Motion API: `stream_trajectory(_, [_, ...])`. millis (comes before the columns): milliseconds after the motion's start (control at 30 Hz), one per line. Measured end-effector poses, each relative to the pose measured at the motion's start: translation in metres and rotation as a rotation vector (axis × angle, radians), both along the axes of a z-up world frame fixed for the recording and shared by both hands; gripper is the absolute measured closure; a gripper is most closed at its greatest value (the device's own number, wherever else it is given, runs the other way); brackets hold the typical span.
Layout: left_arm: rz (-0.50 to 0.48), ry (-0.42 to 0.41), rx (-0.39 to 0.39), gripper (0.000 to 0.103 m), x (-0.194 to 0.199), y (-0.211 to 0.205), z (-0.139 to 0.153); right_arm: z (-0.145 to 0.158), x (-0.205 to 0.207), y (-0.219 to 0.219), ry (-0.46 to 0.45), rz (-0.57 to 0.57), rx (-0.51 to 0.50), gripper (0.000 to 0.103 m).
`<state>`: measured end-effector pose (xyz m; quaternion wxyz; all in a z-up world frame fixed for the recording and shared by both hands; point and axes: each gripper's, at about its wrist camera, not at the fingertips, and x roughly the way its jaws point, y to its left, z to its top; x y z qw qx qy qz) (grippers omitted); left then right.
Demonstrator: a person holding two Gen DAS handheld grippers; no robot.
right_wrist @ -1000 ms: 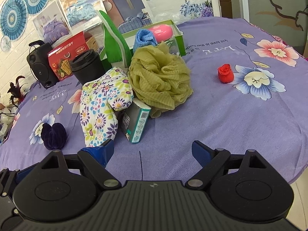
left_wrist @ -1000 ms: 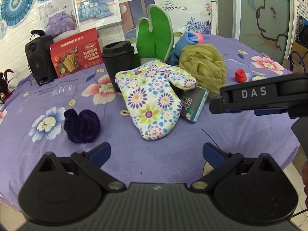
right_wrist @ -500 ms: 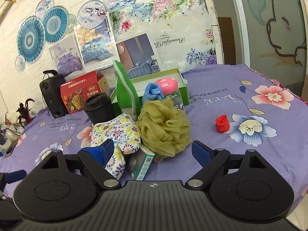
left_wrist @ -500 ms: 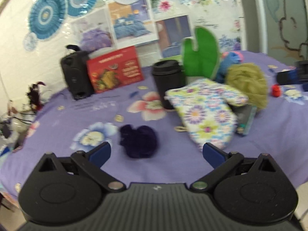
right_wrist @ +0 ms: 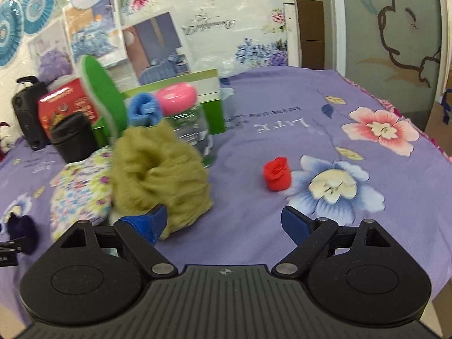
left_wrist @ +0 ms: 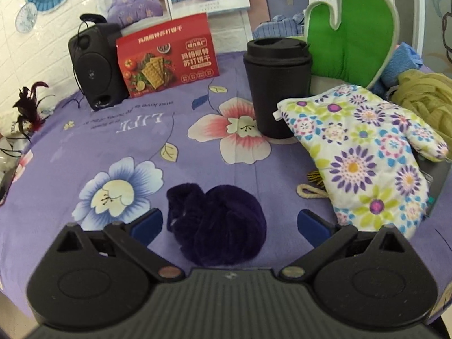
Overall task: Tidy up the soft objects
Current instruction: 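Grasp the navy velvet pouch with the left tool while the right tool grasps the red rose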
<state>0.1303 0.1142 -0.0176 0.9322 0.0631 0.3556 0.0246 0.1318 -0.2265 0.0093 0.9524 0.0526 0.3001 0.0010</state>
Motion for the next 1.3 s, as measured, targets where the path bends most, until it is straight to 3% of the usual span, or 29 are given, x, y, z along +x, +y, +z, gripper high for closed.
stream_trajectory(200, [0.039, 0.040, 0.022, 0.002, 0.022, 0.002, -0.013, -0.020, 0.066, -0.026, 0.060, -0.051, -0.037, 0.028])
stream_trajectory(300, [0.054, 0.070, -0.001, 0.002, 0.031, 0.007, -0.019, -0.041, 0.089, -0.035, 0.143, -0.060, -0.020, 0.028])
stream_trajectory(500, [0.058, 0.066, -0.045, 0.002, 0.036, 0.015, -0.023, -0.055, 0.085, -0.031, 0.093, -0.068, -0.061, 0.026])
stream_trajectory(700, [0.064, 0.071, -0.116, 0.002, 0.037, 0.024, -0.025, -0.052, 0.091, -0.029, 0.107, -0.046, -0.093, 0.027])
stream_trajectory(767, [0.069, 0.071, -0.130, 0.003, 0.038, 0.027, -0.025, -0.054, 0.088, -0.029, 0.072, -0.026, -0.089, 0.033])
stream_trajectory(800, [0.069, 0.066, -0.133, 0.010, 0.038, 0.028, -0.024, -0.055, 0.086, -0.029, 0.057, -0.013, -0.078, 0.041])
stream_trajectory(833, [0.064, 0.055, -0.137, 0.027, 0.037, 0.029, -0.023, -0.055, 0.083, -0.029, 0.046, -0.001, -0.068, 0.050])
stream_trajectory(867, [0.065, 0.045, -0.139, 0.028, 0.036, 0.031, -0.020, -0.053, 0.082, -0.030, 0.037, 0.005, -0.064, 0.077])
stream_trajectory(900, [0.066, 0.043, -0.152, 0.031, 0.036, 0.032, -0.017, -0.051, 0.081, -0.031, 0.035, 0.008, -0.058, 0.085])
stream_trajectory(1133, [0.060, 0.014, -0.259, 0.033, 0.035, 0.043, 0.018, -0.027, 0.062, -0.035, -0.021, 0.041, -0.013, 0.086])
stream_trajectory(1300, [-0.005, -0.089, -0.289, 0.033, 0.071, 0.035, 0.084, 0.034, 0.070, -0.021, -0.175, 0.114, -0.074, 0.086])
